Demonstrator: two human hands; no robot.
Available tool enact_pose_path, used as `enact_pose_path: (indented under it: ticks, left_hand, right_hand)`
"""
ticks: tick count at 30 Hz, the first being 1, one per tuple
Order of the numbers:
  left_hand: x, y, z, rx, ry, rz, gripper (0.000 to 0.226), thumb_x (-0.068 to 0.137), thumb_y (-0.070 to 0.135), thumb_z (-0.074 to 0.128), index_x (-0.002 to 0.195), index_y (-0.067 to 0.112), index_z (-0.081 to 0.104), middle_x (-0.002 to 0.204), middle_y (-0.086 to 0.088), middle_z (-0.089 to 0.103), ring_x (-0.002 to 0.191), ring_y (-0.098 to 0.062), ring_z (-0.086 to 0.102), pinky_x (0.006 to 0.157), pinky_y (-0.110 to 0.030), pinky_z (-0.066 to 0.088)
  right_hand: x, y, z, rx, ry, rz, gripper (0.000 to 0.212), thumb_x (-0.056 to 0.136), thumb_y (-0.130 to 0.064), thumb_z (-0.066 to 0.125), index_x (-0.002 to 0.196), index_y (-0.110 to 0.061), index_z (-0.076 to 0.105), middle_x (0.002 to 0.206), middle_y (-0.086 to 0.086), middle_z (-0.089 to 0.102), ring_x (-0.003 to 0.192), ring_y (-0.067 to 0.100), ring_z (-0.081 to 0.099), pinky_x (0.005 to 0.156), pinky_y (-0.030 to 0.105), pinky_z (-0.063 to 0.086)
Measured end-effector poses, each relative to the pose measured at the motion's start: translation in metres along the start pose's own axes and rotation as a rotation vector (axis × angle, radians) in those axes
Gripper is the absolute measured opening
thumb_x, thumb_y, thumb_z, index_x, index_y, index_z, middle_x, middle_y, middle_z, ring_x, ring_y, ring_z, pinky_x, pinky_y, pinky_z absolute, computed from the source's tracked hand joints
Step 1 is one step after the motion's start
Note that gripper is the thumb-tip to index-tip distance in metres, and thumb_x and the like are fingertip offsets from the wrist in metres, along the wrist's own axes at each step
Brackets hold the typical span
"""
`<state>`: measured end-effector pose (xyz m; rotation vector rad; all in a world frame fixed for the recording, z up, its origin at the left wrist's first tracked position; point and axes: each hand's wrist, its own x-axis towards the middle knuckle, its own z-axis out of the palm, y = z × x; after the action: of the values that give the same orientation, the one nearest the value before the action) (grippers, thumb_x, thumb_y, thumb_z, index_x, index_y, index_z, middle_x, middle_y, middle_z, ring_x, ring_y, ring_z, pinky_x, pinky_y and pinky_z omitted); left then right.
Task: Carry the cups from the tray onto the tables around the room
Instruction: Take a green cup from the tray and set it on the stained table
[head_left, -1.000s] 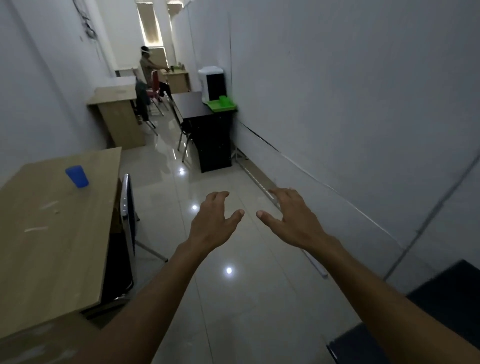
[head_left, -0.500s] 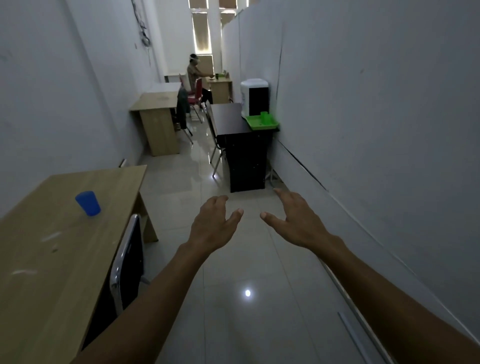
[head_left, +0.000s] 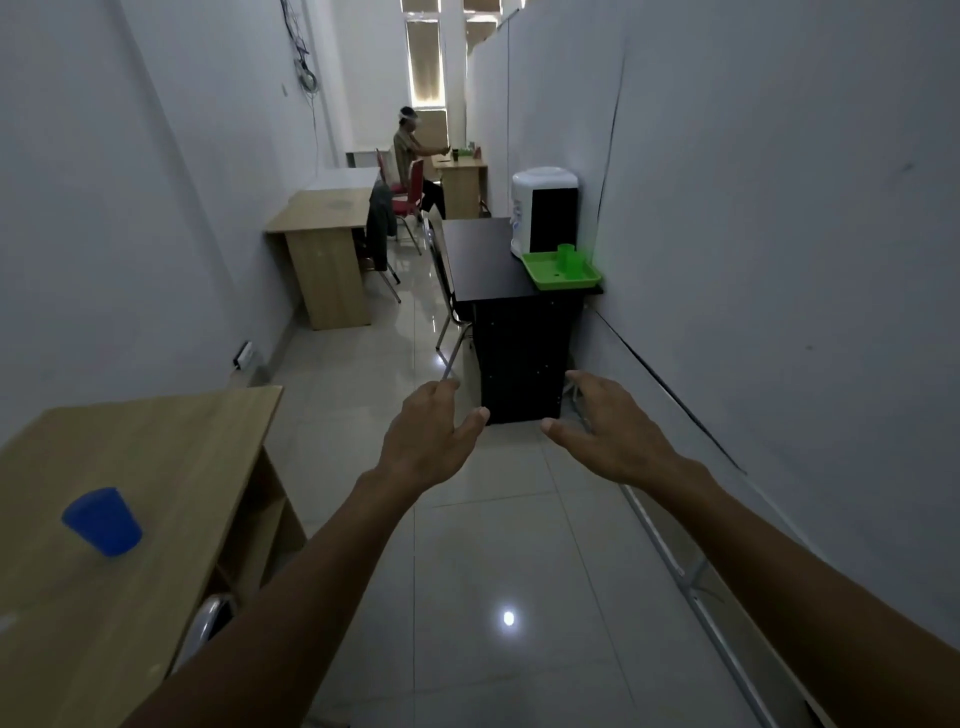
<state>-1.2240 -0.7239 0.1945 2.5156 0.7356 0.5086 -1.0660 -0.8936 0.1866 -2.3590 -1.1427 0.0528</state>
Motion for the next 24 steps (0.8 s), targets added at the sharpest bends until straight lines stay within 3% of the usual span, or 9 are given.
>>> enact_pose_path:
  ticks: [10, 19, 24]
  left_hand:
    - [0.223, -0.042, 0.049, 0.013, -0.015, 0.006, 0.062, 0.096, 0.045, 0.050, 0.145, 0.011, 0.037, 0.149, -0.012, 0.042, 0.137, -0.026, 0.039, 0.106, -0.041, 0.037]
    - [0.426, -0.052, 0.092, -0.027, -0.075, -0.027, 0.060, 0.096, 0.043, 0.052, 0.144, 0.011, 0.038, 0.149, -0.011, 0.043, 0.136, -0.027, 0.041, 0.104, -0.041, 0.039]
    - [0.528, -0.066, 0.121, -0.045, -0.091, -0.020, 0.061, 0.095, 0.043, 0.052, 0.145, 0.012, 0.038, 0.150, -0.010, 0.042, 0.137, -0.026, 0.039, 0.106, -0.042, 0.038]
  right_hand:
    - [0.223, 0.062, 0.035, 0.033, 0.025, -0.031, 0.083, 0.085, -0.059, 0.055, 0.150, -0.018, 0.024, 0.154, 0.008, 0.034, 0.145, 0.027, 0.022, 0.113, 0.049, 0.032]
    - [0.418, 0.123, 0.027, 0.058, 0.093, -0.043, 0.079, 0.082, -0.046, 0.066, 0.146, -0.014, 0.032, 0.145, 0.010, 0.046, 0.134, 0.026, 0.041, 0.105, 0.044, 0.042]
    - [0.510, 0.160, 0.042, 0.046, 0.075, -0.029, 0.081, 0.080, -0.046, 0.068, 0.146, -0.016, 0.032, 0.146, 0.008, 0.044, 0.134, 0.025, 0.041, 0.104, 0.043, 0.042]
